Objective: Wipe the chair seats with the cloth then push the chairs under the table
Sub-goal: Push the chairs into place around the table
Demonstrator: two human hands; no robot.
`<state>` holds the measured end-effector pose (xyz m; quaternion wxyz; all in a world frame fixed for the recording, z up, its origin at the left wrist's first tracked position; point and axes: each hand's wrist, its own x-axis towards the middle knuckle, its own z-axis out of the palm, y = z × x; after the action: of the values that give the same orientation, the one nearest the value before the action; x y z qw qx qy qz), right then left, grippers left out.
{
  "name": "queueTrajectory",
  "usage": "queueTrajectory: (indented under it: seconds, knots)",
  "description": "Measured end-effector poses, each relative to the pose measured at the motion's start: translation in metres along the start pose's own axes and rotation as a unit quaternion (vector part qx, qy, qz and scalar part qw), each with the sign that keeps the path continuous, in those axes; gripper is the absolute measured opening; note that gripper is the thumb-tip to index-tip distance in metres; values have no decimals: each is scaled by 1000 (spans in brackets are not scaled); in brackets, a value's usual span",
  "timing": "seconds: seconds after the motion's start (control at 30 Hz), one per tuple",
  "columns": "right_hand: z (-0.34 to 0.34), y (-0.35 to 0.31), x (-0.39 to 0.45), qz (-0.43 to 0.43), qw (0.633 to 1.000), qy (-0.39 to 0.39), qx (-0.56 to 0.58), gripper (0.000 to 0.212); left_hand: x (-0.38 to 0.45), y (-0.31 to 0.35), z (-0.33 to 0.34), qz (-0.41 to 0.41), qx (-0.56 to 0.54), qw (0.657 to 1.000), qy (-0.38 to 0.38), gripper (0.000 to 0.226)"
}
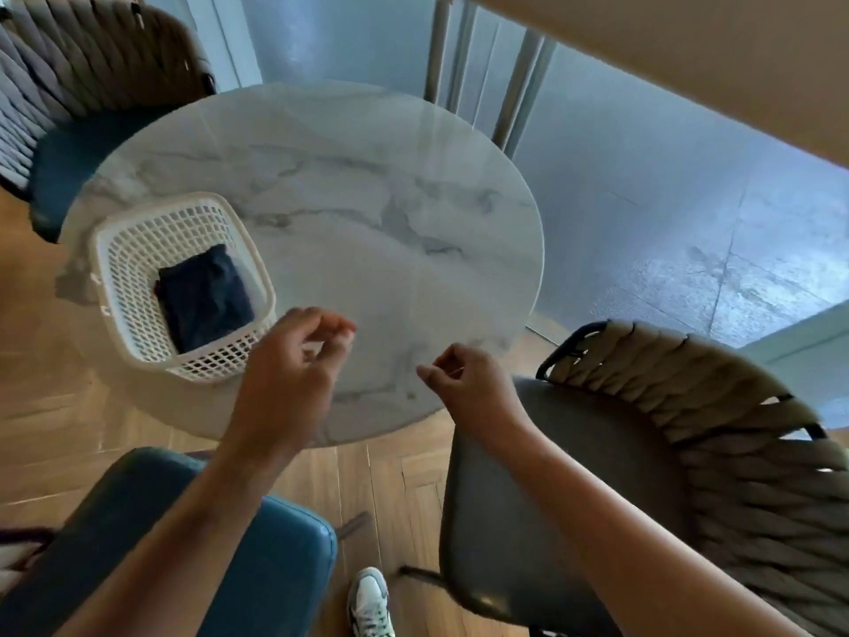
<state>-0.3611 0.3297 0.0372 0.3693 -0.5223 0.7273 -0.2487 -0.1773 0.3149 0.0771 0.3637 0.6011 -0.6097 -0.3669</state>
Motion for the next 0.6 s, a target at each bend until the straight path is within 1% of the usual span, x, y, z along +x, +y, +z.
queueTrajectory:
  seconds: [0.07, 0.17, 0.27, 0.33, 0.4, 0.5, 0.6]
  knots:
    - [-26, 31, -30, 20, 1000, 5, 10, 25, -38, 7, 35, -52, -46, 996, -55, 11]
    - [-66, 83, -83, 74, 996, 6, 47, 22, -90, 13, 93, -147, -94, 978, -117, 13]
    - [-102, 145, -138, 133, 989, 15, 61, 22, -151, 25, 154, -258, -133, 942, -171, 18]
    - [-127, 189, -175, 166, 983, 32, 72, 21, -192, 35, 193, -313, -152, 917, -194, 20]
    - [-153, 233, -213, 193, 976, 44, 86, 21, -230, 49, 230, -346, -156, 900, -213, 22]
    - [-194, 292, -267, 233, 965, 63, 107, 19, -281, 78, 283, -357, -157, 887, -247, 24]
    - [-233, 337, -311, 269, 950, 109, 118, 22, -319, 109, 333, -369, -158, 871, -284, 23]
